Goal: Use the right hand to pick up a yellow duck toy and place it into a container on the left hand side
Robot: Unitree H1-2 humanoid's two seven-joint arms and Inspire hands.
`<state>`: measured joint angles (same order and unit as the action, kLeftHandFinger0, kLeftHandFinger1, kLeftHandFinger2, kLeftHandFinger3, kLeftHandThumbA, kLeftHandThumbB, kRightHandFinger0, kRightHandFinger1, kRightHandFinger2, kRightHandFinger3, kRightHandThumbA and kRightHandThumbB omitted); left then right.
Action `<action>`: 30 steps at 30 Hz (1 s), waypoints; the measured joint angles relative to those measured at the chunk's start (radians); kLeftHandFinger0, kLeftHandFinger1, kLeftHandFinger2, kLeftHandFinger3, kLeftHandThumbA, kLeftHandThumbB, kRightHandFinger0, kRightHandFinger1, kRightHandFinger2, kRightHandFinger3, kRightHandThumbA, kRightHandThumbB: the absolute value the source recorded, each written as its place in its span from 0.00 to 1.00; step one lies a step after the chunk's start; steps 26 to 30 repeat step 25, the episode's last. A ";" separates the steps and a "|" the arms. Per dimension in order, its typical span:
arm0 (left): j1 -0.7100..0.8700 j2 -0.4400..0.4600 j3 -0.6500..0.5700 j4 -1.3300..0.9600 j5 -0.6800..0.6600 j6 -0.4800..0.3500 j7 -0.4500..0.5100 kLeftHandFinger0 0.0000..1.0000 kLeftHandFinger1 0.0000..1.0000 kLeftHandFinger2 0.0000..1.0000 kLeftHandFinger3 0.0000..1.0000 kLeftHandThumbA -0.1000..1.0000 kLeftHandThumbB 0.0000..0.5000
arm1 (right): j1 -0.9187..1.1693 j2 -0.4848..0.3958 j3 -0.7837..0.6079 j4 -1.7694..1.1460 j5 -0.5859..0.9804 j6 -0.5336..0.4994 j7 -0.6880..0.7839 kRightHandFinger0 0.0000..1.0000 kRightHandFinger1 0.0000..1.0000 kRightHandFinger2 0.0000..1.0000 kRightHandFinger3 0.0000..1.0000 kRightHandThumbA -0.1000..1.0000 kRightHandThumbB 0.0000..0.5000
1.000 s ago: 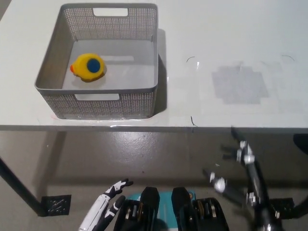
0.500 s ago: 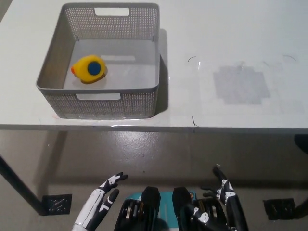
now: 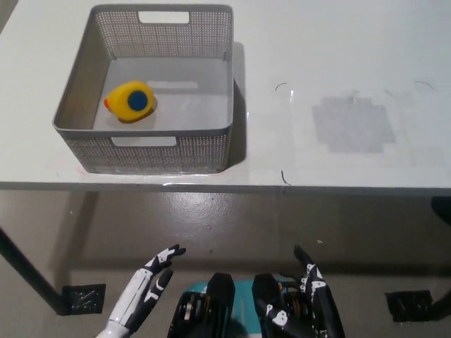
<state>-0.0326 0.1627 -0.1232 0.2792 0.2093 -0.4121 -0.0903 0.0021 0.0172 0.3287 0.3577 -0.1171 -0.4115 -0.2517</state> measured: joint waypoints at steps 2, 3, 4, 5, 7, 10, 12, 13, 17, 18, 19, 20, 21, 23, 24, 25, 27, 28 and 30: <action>-0.006 0.000 0.000 0.000 0.000 0.000 0.000 1.00 1.00 1.00 1.00 1.00 0.60 | -0.001 0.000 0.000 0.000 0.003 -0.002 0.000 0.65 0.75 1.00 1.00 0.98 0.39; -0.009 0.000 0.000 0.000 -0.001 -0.001 0.000 1.00 1.00 1.00 1.00 1.00 0.60 | -0.002 0.000 0.000 0.002 0.004 -0.002 -0.001 0.65 0.75 1.00 1.00 0.98 0.39; -0.011 0.000 0.000 0.000 -0.001 -0.001 0.000 1.00 1.00 1.00 1.00 1.00 0.61 | -0.002 0.000 0.000 0.002 0.004 -0.003 -0.001 0.65 0.75 1.00 1.00 0.98 0.39; -0.013 0.000 0.000 0.000 -0.002 -0.001 0.000 1.00 1.00 1.00 1.00 1.00 0.63 | -0.003 0.000 0.001 0.004 0.005 -0.003 -0.003 0.65 0.75 1.00 1.00 0.98 0.39; -0.015 0.000 0.000 0.000 -0.003 -0.001 0.000 1.00 1.00 1.00 1.00 1.00 0.62 | -0.007 -0.001 0.001 0.007 0.004 -0.004 -0.005 0.65 0.74 1.00 1.00 0.97 0.38; -0.015 0.000 0.000 0.000 -0.004 -0.001 0.000 1.00 1.00 1.00 1.00 1.00 0.61 | -0.017 -0.002 0.003 0.014 0.004 -0.005 -0.008 0.64 0.74 1.00 1.00 0.97 0.37; -0.015 0.000 0.000 0.001 -0.005 -0.001 0.000 1.00 1.00 1.00 1.00 1.00 0.58 | -0.021 -0.002 0.004 0.017 0.004 -0.006 -0.011 0.65 0.74 1.00 1.00 0.96 0.38; -0.015 0.000 0.000 0.001 -0.006 -0.001 0.000 1.00 1.00 1.00 1.00 1.00 0.58 | -0.024 -0.002 0.005 0.018 0.004 -0.006 -0.011 0.66 0.75 1.00 1.00 0.97 0.41; -0.015 0.000 -0.001 0.004 -0.008 -0.004 0.000 1.00 1.00 1.00 1.00 1.00 0.55 | -0.025 -0.007 0.013 0.024 0.000 -0.006 -0.014 0.69 0.77 1.00 1.00 0.95 0.41; -0.015 0.000 -0.001 0.004 -0.008 -0.004 0.000 1.00 1.00 1.00 1.00 1.00 0.55 | -0.025 -0.008 0.015 0.025 -0.002 -0.006 -0.014 0.69 0.77 1.00 1.00 0.94 0.39; -0.015 0.000 -0.001 0.004 -0.008 -0.004 0.000 1.00 1.00 1.00 1.00 1.00 0.54 | -0.025 -0.010 0.018 0.026 -0.004 -0.006 -0.014 0.70 0.76 1.00 1.00 0.93 0.36; -0.015 0.000 -0.001 0.004 -0.008 -0.004 0.000 1.00 1.00 1.00 1.00 1.00 0.54 | -0.025 -0.011 0.022 0.027 -0.008 -0.007 -0.016 0.70 0.76 1.00 1.00 0.92 0.36; -0.015 0.000 -0.001 0.004 -0.008 -0.004 0.000 1.00 1.00 1.00 1.00 1.00 0.54 | -0.025 -0.011 0.024 0.027 -0.009 -0.007 -0.016 0.70 0.77 1.00 1.00 0.91 0.35; -0.015 0.000 -0.002 0.005 -0.008 -0.005 0.000 1.00 1.00 1.00 1.00 1.00 0.54 | -0.025 -0.013 0.030 0.027 -0.013 -0.007 -0.018 0.70 0.78 1.00 1.00 0.89 0.32; -0.015 0.000 -0.002 0.005 -0.008 -0.005 0.000 1.00 1.00 1.00 1.00 1.00 0.53 | -0.025 -0.013 0.031 0.027 -0.014 -0.007 -0.018 0.70 0.79 1.00 1.00 0.88 0.32; -0.015 0.000 -0.002 0.005 -0.008 -0.006 0.000 1.00 1.00 1.00 1.00 1.00 0.53 | -0.025 -0.014 0.033 0.027 -0.015 -0.007 -0.019 0.71 0.79 1.00 1.00 0.87 0.32; -0.015 0.000 -0.002 0.005 -0.008 -0.006 0.000 1.00 1.00 1.00 1.00 1.00 0.53 | -0.025 -0.014 0.033 0.027 -0.015 -0.007 -0.019 0.71 0.79 1.00 1.00 0.87 0.32; -0.015 0.000 -0.002 0.005 -0.008 -0.006 0.000 1.00 1.00 1.00 1.00 1.00 0.53 | -0.025 -0.014 0.033 0.027 -0.015 -0.007 -0.019 0.71 0.79 1.00 1.00 0.87 0.32; -0.015 0.000 -0.002 0.005 -0.008 -0.006 0.000 1.00 1.00 1.00 1.00 1.00 0.53 | -0.025 -0.014 0.033 0.027 -0.015 -0.007 -0.019 0.71 0.79 1.00 1.00 0.87 0.32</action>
